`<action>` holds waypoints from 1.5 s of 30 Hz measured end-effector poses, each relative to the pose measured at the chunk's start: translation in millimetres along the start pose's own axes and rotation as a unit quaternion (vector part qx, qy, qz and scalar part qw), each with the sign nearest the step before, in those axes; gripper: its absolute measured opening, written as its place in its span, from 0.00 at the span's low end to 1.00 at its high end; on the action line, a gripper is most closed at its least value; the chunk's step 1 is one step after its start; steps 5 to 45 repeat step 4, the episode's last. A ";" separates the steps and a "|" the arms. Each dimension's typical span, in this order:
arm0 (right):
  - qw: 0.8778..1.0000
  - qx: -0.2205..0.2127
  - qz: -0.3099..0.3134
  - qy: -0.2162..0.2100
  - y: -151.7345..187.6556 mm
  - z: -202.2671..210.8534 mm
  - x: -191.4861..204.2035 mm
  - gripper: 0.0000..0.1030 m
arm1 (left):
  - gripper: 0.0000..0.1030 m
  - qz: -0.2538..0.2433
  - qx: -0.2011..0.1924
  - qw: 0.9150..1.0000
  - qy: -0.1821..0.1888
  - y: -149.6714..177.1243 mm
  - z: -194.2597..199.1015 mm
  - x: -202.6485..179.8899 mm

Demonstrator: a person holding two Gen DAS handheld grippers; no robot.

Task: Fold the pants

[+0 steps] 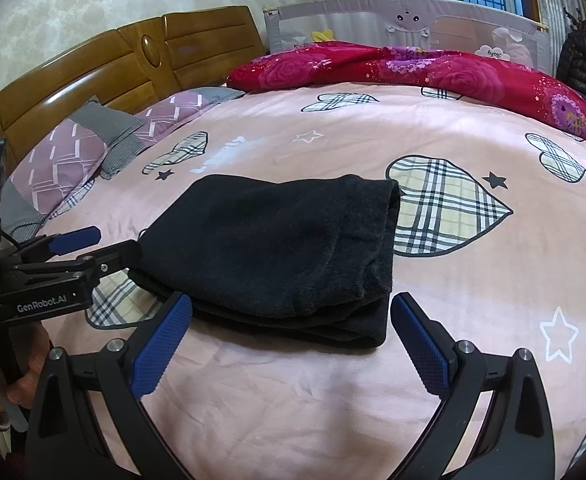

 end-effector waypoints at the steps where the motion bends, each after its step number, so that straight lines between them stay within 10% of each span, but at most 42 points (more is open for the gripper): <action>1: 1.000 0.000 0.000 -0.002 -0.1 -1.2 1.3 0.97 | 0.81 -0.001 0.001 1.000 -0.002 0.2 0.7 -1.4; 45: 1.000 0.005 0.001 -0.007 0.1 -4.0 2.5 0.97 | 0.81 -0.006 0.001 1.000 -0.001 0.6 4.7 -7.3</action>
Point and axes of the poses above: each gripper's, at about its wrist camera, not at the fingertips, and z roughly against the way its jaws point, x to its left, y to its underside, the point moved 7 cm from there along -z, roughly the way its jaws point, and after that the axes turned 14 degrees about -y, right-handed, at the moved point
